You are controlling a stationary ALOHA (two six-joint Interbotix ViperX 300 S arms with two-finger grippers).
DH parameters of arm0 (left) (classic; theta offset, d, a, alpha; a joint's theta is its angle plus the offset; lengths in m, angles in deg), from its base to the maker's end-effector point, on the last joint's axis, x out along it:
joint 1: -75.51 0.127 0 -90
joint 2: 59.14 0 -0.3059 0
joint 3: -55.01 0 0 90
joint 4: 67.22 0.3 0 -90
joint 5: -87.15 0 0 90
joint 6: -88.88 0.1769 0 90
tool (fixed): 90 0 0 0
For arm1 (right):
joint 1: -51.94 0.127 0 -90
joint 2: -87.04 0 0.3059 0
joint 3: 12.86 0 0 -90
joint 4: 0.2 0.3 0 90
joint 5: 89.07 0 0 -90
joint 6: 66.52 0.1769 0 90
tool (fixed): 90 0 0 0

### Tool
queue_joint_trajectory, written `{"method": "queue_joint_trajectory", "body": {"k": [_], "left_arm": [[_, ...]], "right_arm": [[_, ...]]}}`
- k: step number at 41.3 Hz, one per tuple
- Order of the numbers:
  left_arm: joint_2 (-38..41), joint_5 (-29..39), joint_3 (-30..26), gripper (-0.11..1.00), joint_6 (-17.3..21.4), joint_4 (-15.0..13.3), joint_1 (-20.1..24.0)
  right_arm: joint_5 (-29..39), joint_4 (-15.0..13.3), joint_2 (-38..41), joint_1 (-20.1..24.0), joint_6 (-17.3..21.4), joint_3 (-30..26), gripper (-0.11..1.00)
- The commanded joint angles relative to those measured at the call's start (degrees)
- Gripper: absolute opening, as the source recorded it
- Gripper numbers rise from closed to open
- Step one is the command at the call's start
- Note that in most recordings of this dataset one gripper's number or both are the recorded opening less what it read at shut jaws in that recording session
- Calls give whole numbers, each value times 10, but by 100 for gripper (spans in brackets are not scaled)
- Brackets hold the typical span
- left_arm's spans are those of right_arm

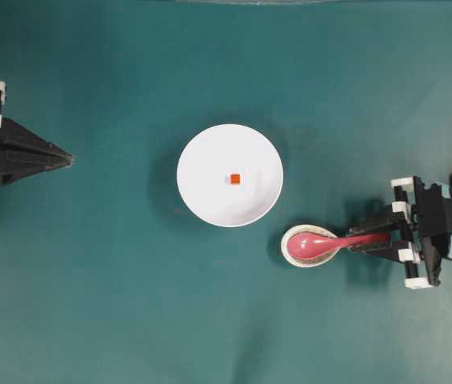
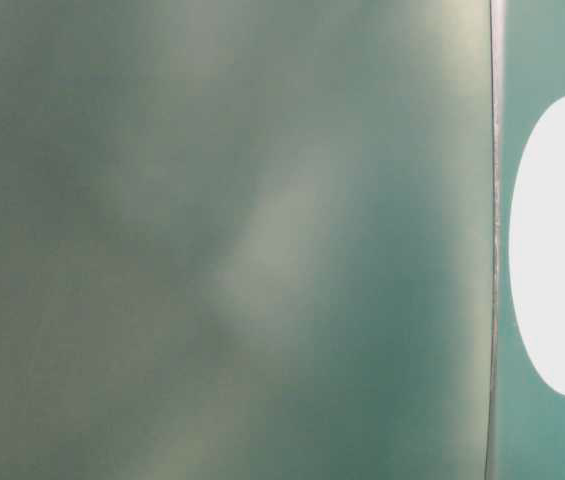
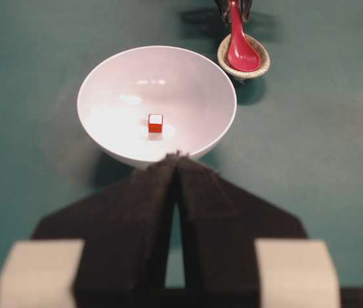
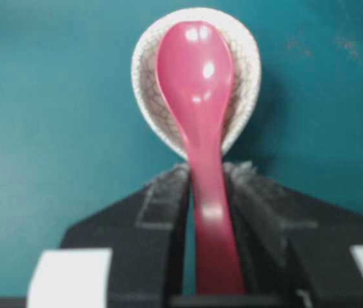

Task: Grip the spoon and scoop the red block from the bowl with right arm.
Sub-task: 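Close the right gripper on the pink spoon handle and adjust grip, then lift the pink spoon and carry it over the white bowl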

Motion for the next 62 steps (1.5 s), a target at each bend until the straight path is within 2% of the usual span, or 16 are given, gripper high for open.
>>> {"method": "queue_joint_trajectory", "body": {"k": [1,10,17,21,32,37,43,53,62], "left_arm": [[3,-3,-13,0,-1,2,1],[3,-3,-14,0,-1,2,0],[4,-3,-14,0,0,2,1],[4,-3,-14,0,0,2,0],[4,-3,-15,0,0,2,1],[4,-5,-14,0,1,2,1],[4,-6,-15,0,0,2,1],[4,-6,-14,0,2,2,0],[4,-7,-15,0,2,2,0]], "right_arm": [[-6,0,-3,2,0,-4,33],[-7,0,-3,2,0,-4,32],[-15,0,-4,3,0,-4,25],[-15,0,-9,3,0,-5,25],[21,1,-94,-8,-4,-11,25],[87,1,-155,-33,-13,-24,25],[197,-1,-226,-72,-44,-52,25],[412,-2,-336,-142,-147,-130,25],[557,-5,-380,-214,-193,-192,25]]}}
